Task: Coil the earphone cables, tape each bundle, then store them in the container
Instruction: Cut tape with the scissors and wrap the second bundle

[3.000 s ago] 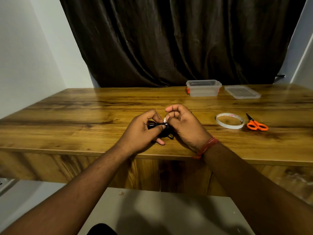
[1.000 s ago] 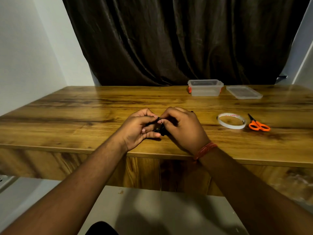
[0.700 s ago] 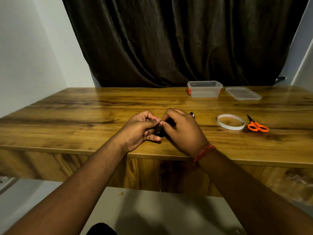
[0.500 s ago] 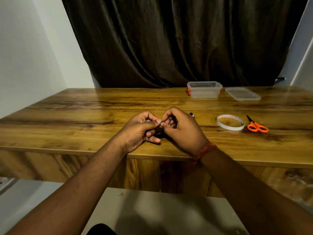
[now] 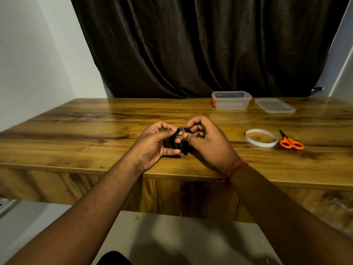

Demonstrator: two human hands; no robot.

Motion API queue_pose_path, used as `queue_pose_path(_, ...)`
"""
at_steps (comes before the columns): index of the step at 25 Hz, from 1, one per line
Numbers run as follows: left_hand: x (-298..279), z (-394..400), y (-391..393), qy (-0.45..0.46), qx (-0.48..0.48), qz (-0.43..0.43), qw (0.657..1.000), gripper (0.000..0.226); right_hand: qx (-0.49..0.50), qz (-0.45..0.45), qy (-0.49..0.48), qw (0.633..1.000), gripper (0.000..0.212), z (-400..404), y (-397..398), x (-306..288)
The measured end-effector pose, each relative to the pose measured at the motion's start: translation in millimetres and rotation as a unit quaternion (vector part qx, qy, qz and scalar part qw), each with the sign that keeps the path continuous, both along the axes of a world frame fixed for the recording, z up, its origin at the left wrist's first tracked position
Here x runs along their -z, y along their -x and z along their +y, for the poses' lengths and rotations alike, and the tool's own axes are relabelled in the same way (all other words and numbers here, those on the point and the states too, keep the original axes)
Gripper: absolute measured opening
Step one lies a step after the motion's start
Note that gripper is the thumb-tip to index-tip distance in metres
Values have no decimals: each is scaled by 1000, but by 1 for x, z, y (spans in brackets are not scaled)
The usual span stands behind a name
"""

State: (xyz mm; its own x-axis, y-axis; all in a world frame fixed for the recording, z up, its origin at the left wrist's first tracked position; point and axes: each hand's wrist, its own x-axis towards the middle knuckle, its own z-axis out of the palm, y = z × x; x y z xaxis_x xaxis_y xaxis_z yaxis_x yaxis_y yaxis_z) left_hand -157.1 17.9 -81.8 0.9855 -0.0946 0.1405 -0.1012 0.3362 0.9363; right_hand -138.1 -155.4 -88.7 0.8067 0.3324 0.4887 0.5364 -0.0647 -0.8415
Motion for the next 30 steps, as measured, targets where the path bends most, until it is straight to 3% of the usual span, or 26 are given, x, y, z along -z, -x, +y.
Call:
queue_pose_path(7, 3, -6, 3, -114, 16, -52, 992, 21, 11, 5, -12, 1000, 12, -2, -1, 0)
queue_pose_path(13, 4, -5, -1, -76, -38, -46, 995, 12, -31, 75, -77, 994, 27, -3, -2, -2)
queue_pose_path(18, 5, -3, -4, -74, -41, -46, 995, 18, -5, 86, -106, 991, 23, -5, -4, -1)
queue_pose_path(25, 9, -8, 0, -94, 9, -74, 993, 20, 38, -6, 1, 999, 14, -5, -4, 1)
queue_pose_path(28, 9, -7, -1, -93, 0, -78, 993, 9, 29, 11, -9, 999, 17, -5, -3, 0)
queue_pose_path(30, 9, -8, -1, -96, -16, -78, 992, 14, 17, 42, -46, 998, 20, -6, -4, 0)
